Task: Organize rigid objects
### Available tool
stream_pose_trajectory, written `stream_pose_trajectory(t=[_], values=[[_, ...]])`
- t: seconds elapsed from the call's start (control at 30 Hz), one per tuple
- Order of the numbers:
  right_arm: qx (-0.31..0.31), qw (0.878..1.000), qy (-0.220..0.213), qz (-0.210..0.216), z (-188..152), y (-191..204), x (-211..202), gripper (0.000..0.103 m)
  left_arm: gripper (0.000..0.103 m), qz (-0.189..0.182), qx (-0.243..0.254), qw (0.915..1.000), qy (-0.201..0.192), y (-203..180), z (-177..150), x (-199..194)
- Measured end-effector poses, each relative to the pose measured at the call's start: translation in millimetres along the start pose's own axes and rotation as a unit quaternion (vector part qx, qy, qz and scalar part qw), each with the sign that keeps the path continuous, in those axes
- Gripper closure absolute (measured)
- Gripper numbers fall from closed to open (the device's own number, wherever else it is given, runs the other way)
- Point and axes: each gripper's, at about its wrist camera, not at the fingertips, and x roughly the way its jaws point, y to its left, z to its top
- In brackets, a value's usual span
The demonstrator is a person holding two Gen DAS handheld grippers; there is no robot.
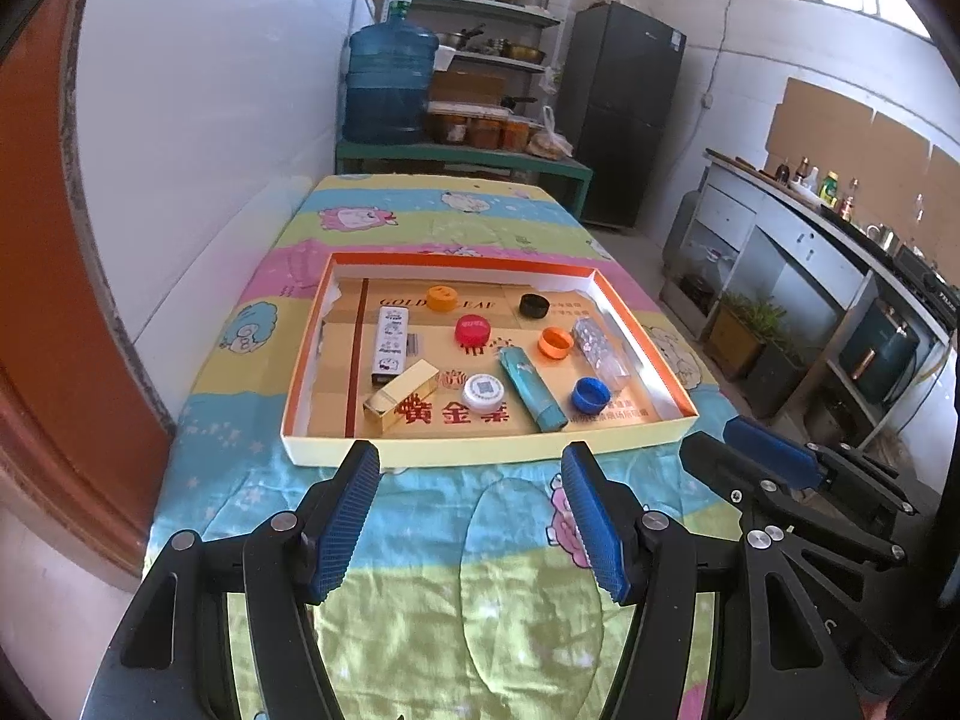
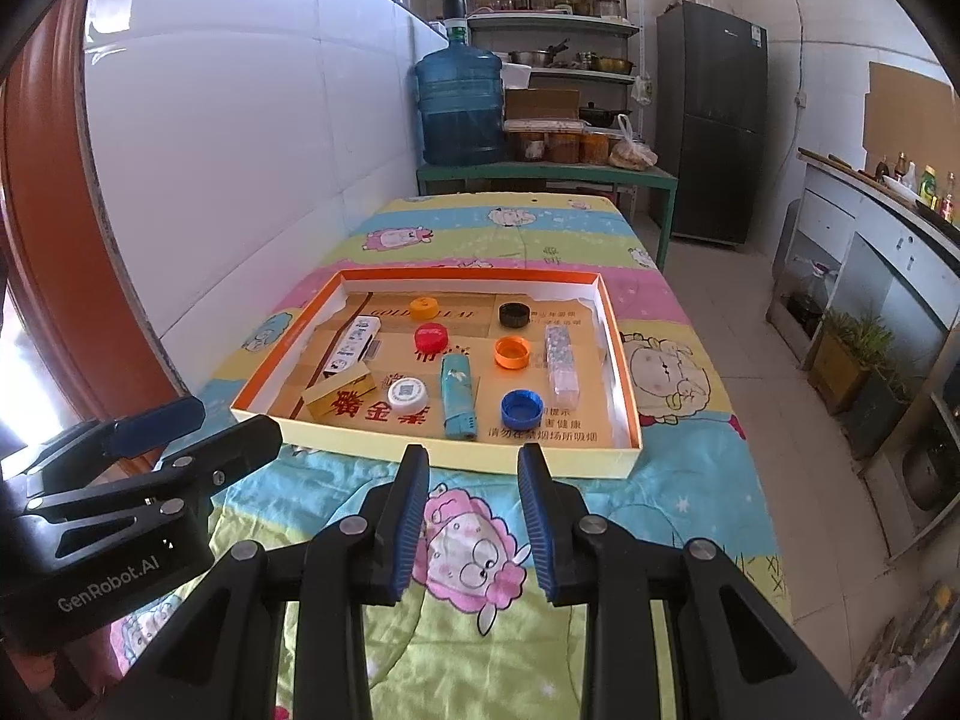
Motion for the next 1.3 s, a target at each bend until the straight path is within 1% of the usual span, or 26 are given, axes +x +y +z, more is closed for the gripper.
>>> stream_pose_trajectory(t=[0.3,0.53,0.73,0.9,1.0,1.3], values=[[0.004,1.0,-0.005,0.002,-5.4,3.3,-12.8,0.072,0.038,0.004,-0.009,0.9999,-0.007,-0.1,-10.2,-19.5],[0.002,1.0,-0.013,0.0,-11.5,12.1,-27.0,0.072,0.038,0.036,-0.014,0.999,-0.02,-1.5,-15.3,-37.1],[0.006,1.0,-0.022,-0.004,-16.0,17.4,-41.5,0.072,0.038,0.079,-0.016,0.996,-0.038,-2.6,-19.9,-55.1],[0.019,0.999,-0.029,-0.002,-18.4,17.6,-52.0,0.072,0.038,0.095,-0.011,0.9938,-0.056,-5.3,-24.7,-69.9],[0.023,0.999,-0.034,0.0,-18.7,19.2,-58.1,0.072,0.038,0.097,-0.014,0.993,-0.066,-5.3,-26.9,-77.8],[0.022,0.998,-0.05,-0.008,-17.2,26.6,-75.3,0.072,0.038,0.101,-0.018,0.9926,-0.065,-2.6,-31.5,-89.0]])
